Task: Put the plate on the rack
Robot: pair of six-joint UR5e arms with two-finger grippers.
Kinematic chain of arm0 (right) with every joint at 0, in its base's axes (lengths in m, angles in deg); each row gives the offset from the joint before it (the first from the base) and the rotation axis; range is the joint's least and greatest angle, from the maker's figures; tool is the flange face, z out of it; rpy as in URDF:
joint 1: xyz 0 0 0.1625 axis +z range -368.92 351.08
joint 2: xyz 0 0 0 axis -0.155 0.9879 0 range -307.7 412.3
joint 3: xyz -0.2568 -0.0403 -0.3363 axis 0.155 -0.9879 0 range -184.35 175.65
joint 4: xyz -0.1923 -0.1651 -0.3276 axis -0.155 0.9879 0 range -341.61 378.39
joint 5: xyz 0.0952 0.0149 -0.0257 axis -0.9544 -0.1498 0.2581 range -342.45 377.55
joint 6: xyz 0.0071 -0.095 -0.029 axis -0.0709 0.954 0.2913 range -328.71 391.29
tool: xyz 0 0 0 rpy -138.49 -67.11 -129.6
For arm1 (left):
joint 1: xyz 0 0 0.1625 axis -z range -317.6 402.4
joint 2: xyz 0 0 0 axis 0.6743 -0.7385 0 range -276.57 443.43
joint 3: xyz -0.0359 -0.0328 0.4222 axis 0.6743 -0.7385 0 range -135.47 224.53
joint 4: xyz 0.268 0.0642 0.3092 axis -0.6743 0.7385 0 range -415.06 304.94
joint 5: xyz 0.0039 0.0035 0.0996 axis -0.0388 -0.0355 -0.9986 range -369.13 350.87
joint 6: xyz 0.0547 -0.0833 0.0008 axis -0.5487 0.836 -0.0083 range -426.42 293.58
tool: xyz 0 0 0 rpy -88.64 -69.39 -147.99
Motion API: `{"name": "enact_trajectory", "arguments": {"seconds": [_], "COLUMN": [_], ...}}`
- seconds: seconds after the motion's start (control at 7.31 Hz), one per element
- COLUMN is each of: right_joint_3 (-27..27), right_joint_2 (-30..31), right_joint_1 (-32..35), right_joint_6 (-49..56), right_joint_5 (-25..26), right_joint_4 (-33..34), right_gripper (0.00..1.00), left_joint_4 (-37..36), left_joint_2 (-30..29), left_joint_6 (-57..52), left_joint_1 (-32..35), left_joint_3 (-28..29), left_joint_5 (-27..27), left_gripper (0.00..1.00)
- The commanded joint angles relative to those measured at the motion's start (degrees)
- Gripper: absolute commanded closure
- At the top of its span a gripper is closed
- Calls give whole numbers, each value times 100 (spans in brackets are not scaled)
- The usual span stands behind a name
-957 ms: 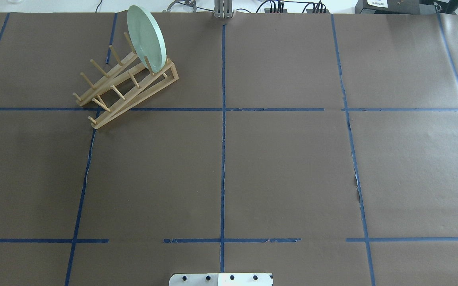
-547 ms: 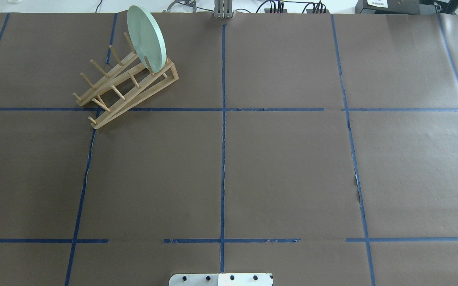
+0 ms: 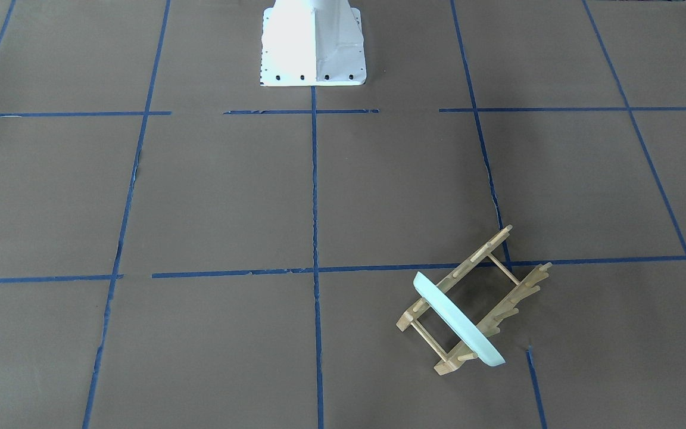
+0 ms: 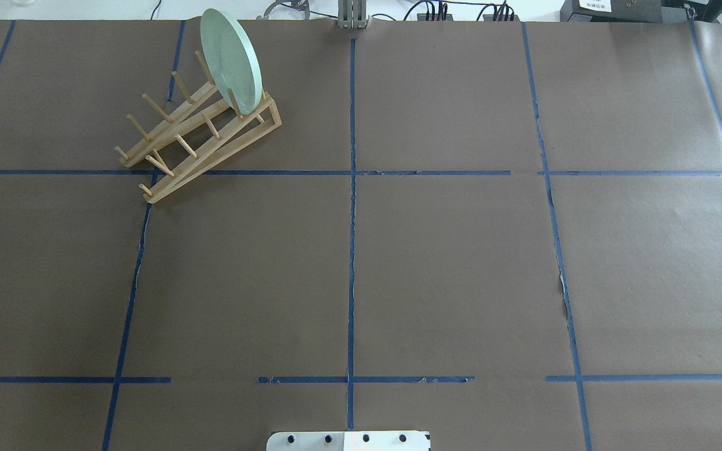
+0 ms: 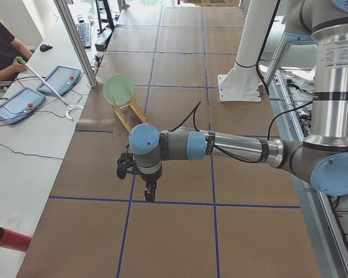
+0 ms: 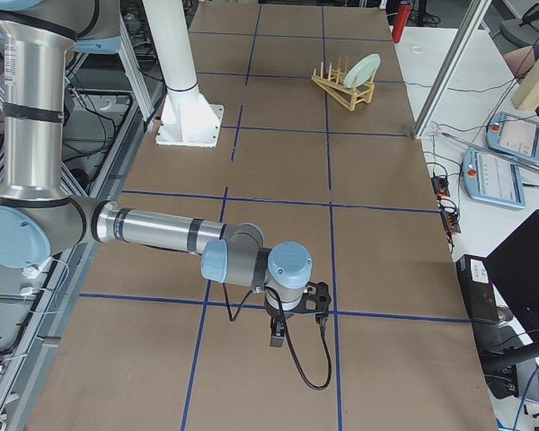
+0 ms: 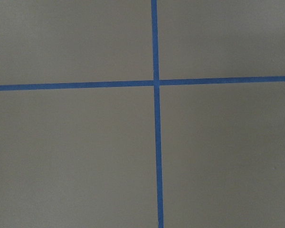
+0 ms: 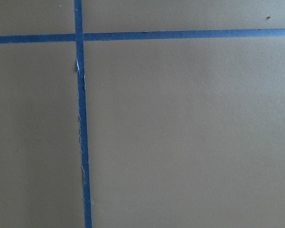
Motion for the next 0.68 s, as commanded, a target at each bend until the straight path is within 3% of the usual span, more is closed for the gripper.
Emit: {"name": "enact_trajectory", "arguments": {"seconds": [0.0, 0.55], "right_joint_3": [2, 2], "right_joint_2": [-9, 0], "right_joint_1": [0, 0], "right_joint_6": [0, 0], "right_joint_5": [0, 0], "right_joint_4": [0, 0], "right_gripper": [0, 0], "left_joint_4": [193, 132], "left_joint_2": [20, -76], "left_joint_6": [-496, -523], "left_joint_1": [326, 326], "left_joint_3": [177, 327], "left_joint_5": [245, 282], "left_gripper": [0, 0]}}
